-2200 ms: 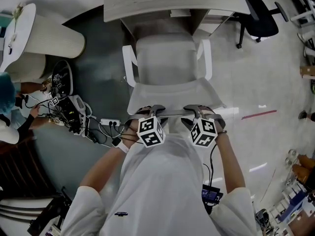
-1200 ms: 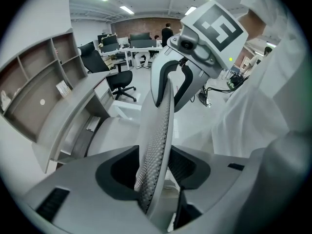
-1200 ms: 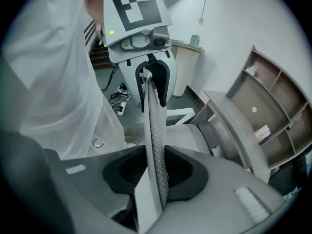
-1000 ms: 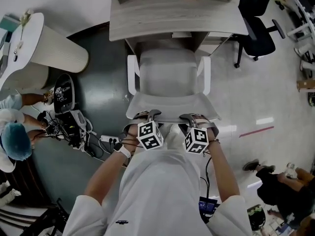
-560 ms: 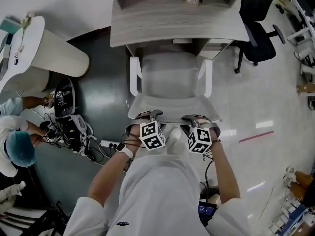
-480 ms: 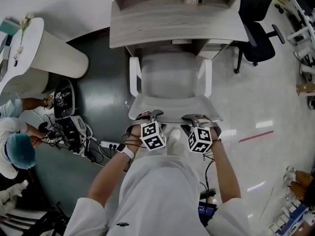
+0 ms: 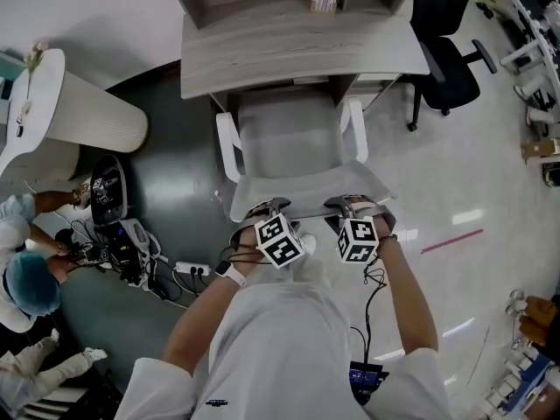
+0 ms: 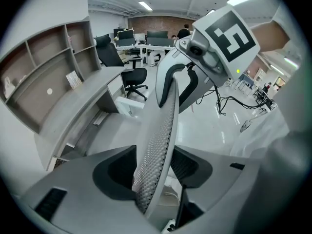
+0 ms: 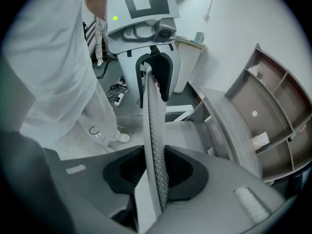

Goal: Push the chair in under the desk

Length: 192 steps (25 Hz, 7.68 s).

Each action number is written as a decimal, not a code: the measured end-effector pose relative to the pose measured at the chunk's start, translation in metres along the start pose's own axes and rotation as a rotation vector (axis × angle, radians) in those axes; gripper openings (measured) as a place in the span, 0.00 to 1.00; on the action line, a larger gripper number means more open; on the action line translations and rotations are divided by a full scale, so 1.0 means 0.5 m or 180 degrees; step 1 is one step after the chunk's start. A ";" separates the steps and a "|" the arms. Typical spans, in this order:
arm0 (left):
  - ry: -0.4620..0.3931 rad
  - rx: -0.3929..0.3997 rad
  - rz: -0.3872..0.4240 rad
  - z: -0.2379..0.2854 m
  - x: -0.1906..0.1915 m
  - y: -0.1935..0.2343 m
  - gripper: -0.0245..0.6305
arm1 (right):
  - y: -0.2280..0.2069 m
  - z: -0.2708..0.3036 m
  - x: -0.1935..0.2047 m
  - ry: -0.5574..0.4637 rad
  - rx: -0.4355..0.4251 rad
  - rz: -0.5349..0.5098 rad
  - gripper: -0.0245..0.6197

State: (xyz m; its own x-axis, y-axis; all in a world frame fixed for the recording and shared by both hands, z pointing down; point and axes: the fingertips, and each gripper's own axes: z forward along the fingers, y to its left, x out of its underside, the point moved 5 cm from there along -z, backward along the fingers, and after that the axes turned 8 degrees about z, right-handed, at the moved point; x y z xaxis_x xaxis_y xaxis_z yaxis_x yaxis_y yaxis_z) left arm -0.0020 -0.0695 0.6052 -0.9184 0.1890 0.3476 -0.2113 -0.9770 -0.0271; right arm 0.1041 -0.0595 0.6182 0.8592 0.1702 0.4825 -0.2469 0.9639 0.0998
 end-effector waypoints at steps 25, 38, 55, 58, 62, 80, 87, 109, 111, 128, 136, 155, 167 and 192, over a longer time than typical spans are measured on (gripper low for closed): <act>-0.0007 0.0177 -0.0203 0.031 -0.066 0.124 0.40 | -0.155 0.023 0.019 0.0066 0.0013 -0.0186 0.23; 0.0055 0.0094 -0.0118 0.031 -0.070 0.188 0.42 | -0.210 0.039 -0.001 0.0175 -0.0032 0.0021 0.24; 0.0039 0.0032 0.0003 0.030 -0.053 0.177 0.41 | -0.188 0.046 -0.007 0.0223 -0.0084 0.0203 0.24; 0.0050 0.0013 -0.0016 0.029 -0.052 0.189 0.41 | -0.197 0.048 -0.013 0.0249 -0.0090 0.0230 0.24; 0.0066 -0.0066 -0.0039 0.029 -0.049 0.206 0.40 | -0.215 0.057 -0.019 0.0238 -0.0047 0.0235 0.25; 0.0065 -0.0819 0.0168 0.036 -0.056 0.334 0.34 | -0.342 0.106 -0.057 0.0202 0.0434 0.0083 0.25; 0.0040 -0.0887 0.0223 0.038 -0.057 0.404 0.33 | -0.405 0.128 -0.079 0.0173 0.0616 -0.0023 0.25; 0.0073 -0.1120 0.0181 0.060 -0.089 0.611 0.35 | -0.607 0.185 -0.116 0.0231 0.0856 -0.0300 0.22; 0.0090 -0.1078 0.0167 0.059 -0.089 0.618 0.36 | -0.612 0.189 -0.119 0.0233 0.0777 -0.0286 0.21; 0.0067 -0.1242 0.0287 0.061 -0.082 0.614 0.36 | -0.592 0.179 -0.126 0.0022 0.1031 -0.0140 0.45; -0.0060 -0.1559 0.0387 0.057 -0.071 0.591 0.36 | -0.557 0.099 -0.147 -0.0133 0.1170 -0.0019 0.45; -0.1204 -0.1596 -0.1078 -0.147 -0.016 0.391 0.05 | -0.380 -0.081 -0.181 -0.0784 0.1405 0.0675 0.11; -0.1617 -0.1604 -0.1199 -0.296 0.024 0.192 0.05 | -0.213 -0.195 -0.151 -0.1234 0.1546 0.1488 0.06; -0.2400 -0.1907 -0.1526 -0.491 0.035 -0.048 0.05 | 0.066 -0.400 -0.218 -0.2400 0.2057 0.2440 0.06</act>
State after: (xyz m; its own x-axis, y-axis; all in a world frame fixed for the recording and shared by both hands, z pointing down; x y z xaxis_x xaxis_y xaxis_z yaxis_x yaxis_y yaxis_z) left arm -0.0951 -0.0186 0.3819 -0.2964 0.2300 0.9270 -0.8122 -0.5713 -0.1180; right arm 0.0918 -0.0053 0.3947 -0.0195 0.2768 0.9607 -0.9266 0.3560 -0.1214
